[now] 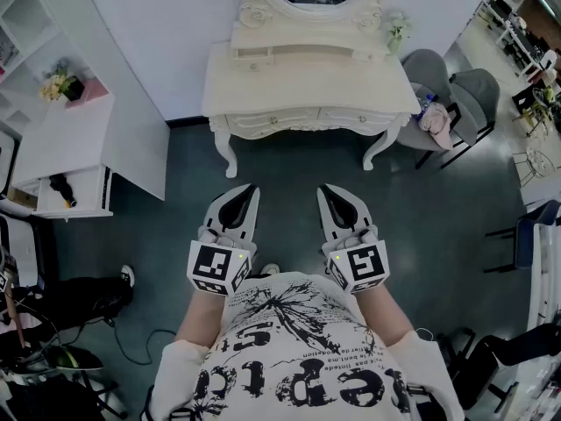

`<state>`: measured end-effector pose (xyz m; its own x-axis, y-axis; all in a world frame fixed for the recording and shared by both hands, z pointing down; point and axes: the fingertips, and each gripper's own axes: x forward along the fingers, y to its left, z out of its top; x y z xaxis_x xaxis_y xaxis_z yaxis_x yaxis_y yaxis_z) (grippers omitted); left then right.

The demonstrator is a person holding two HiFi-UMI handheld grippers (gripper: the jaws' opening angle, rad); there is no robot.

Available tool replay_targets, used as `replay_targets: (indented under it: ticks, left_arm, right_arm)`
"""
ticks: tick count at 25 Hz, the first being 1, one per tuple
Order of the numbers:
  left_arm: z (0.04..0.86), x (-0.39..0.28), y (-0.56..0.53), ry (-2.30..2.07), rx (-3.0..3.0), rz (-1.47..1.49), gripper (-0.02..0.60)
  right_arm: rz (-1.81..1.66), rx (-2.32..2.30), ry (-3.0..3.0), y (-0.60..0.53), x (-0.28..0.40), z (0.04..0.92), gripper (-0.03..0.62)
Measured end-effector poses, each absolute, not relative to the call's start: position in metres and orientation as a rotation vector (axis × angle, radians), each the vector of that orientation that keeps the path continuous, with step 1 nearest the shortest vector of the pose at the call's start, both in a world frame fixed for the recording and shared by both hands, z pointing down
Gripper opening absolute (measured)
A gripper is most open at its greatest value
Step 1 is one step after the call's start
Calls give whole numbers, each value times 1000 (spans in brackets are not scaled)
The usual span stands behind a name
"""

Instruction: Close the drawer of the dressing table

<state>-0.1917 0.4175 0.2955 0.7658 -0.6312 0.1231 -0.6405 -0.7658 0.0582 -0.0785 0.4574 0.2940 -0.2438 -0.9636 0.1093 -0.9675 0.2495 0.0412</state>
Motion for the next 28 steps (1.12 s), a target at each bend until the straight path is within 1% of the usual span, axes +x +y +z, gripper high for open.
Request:
replay_targets:
  ticks: [15,28]
  left_arm:
    - [302,-191,401,-1002,2835,128,18]
    - [325,-240,353,-970,2807,174,18]
  right_arm:
    - [110,1881,-2348,441,-77,302,17]
    - [131,1885,-2303,404,-121,322,17]
